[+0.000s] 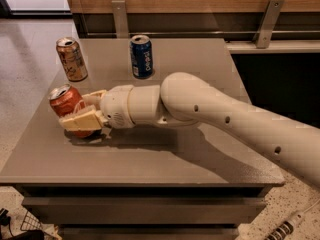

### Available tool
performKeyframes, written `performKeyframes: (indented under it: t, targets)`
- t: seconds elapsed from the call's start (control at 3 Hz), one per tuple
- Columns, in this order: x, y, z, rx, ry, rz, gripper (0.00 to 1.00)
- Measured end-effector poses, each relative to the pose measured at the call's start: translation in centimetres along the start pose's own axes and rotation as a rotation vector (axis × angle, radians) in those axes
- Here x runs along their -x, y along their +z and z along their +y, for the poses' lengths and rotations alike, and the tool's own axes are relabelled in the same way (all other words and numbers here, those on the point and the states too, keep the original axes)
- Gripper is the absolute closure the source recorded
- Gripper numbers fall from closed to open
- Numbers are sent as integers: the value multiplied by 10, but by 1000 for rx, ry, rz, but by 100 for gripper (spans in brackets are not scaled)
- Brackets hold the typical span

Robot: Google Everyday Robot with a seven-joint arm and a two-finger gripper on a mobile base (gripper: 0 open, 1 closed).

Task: Place coke can upright

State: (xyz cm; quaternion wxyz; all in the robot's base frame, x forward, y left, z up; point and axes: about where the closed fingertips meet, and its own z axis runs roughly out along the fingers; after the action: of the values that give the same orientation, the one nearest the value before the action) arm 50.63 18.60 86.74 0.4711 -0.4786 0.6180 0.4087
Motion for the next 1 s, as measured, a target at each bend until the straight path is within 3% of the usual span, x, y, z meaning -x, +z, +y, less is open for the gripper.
performKeyframes:
  t: [0.67,1.0]
  targets:
    - [-18,-25,7,-86,20,-104,99]
    - [-17,-25,7,-86,20,-104,77]
